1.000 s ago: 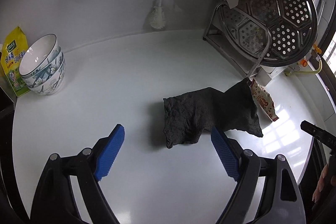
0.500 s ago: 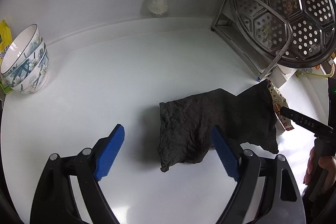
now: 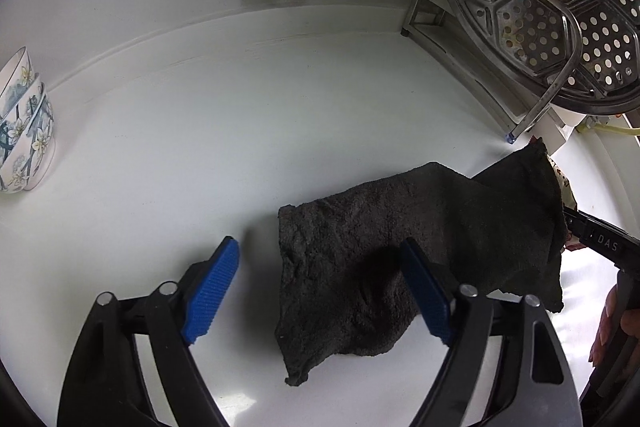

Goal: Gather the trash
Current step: 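Grasp the dark grey cloth with the left gripper while the right gripper grasps the snack wrapper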

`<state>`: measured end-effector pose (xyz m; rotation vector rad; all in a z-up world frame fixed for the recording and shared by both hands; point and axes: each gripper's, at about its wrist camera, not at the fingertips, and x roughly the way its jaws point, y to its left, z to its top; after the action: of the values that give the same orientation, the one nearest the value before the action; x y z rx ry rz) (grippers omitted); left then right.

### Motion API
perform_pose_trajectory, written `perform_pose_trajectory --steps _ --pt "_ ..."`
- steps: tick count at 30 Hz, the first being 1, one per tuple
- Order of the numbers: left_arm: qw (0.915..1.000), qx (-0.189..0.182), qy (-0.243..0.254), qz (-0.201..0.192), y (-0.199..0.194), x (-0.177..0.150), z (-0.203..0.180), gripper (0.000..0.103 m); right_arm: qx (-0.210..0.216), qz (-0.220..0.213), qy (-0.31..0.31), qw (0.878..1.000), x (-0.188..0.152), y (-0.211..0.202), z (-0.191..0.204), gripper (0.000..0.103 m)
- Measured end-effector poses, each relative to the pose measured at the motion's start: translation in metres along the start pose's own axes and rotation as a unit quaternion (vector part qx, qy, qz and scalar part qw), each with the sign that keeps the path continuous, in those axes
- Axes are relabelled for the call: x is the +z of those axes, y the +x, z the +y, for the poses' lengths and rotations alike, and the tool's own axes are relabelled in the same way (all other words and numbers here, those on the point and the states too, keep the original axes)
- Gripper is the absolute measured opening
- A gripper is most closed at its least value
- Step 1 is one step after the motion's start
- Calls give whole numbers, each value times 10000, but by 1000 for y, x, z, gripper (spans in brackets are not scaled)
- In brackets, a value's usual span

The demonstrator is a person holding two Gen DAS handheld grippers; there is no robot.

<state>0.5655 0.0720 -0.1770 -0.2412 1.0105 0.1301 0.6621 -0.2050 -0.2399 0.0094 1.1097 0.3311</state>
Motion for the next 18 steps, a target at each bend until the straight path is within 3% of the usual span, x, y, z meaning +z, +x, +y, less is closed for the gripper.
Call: perform_pose_trajectory --steps 3,5,7,12,18 --pt "9999 71 71 65 5 0 -8 38 54 7 -66 10000 0 0 5 31" --pt "9997 170 167 43 4 -1 -13 30 87 1 -120 9999 0 0 10 29" --pt "9999 14 166 22 -1 -1 -15 21 126 -14 -161 9998 -2 -3 13 27" --pt "9995 -257 171 -52 -17 -1 -18 11 246 -99 -20 9996 -5 -16 11 25" --pt "9977 -554 282 -265 -53 -4 -24 10 369 -228 413 9982 -18 -46 -4 25"
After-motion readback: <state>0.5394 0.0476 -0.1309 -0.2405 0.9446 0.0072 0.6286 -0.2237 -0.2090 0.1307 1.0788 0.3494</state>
